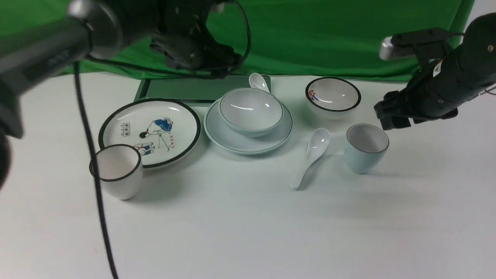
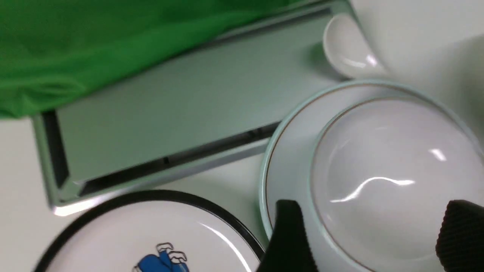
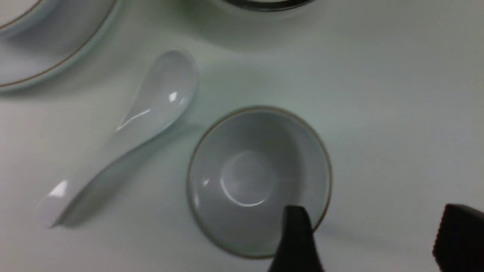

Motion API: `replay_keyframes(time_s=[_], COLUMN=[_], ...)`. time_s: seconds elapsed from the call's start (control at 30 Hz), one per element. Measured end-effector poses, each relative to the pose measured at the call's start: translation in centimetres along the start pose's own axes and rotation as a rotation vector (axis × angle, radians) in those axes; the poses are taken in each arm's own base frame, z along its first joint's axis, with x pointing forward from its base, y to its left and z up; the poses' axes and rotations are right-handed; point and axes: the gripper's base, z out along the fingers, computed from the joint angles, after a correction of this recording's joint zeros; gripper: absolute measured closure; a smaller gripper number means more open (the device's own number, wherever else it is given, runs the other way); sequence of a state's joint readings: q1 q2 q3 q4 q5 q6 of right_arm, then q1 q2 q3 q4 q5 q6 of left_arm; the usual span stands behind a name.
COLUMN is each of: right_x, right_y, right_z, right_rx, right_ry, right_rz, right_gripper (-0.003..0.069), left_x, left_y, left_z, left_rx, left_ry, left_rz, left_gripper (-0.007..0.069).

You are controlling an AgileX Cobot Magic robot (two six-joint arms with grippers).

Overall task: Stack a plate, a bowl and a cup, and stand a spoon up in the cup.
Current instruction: Use the right arm to grab a blue teacup, then use the right arm to put the blue teacup into the blue rice bowl in the middle

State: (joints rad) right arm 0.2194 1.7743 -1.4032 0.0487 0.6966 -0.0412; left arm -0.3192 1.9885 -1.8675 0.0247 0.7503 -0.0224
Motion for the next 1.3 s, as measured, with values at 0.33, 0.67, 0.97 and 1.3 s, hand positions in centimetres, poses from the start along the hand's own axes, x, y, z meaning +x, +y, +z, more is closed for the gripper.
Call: replay_keyframes(time_s=[0.33,0.67,0.97,1.3], right_x=[0.4,-1.7,-9.8,-12.5], right_y=[0.6,0.9,8.9,12.3], right_z=[5.3,2.8,-1.6,5.1], right_rx=[-0.019,-0.03,-0.101,-0.133], right_ry=[0.09,0.148,-0.138,-0.087], right_rz=[-0.002,-0.113,-0.269,-0.246], right_gripper=[0.0321,0.0577,0.0577,0.0577], left_x=[1.0,13.0,21.1,21.4], left_y=[0.2,0.4,0.8,0.7], left_z=[-13.6,-19.9,-18.9,-18.6], left_rx=[-0.001,-0.004,-0.041,-0.033], left_ry=[-0.169,-0.055,-0.079,-0.156], left_rz=[0.02,0.025,0.088,0.069], left_gripper=[0.0548,0.0663,0.0662,0.0661])
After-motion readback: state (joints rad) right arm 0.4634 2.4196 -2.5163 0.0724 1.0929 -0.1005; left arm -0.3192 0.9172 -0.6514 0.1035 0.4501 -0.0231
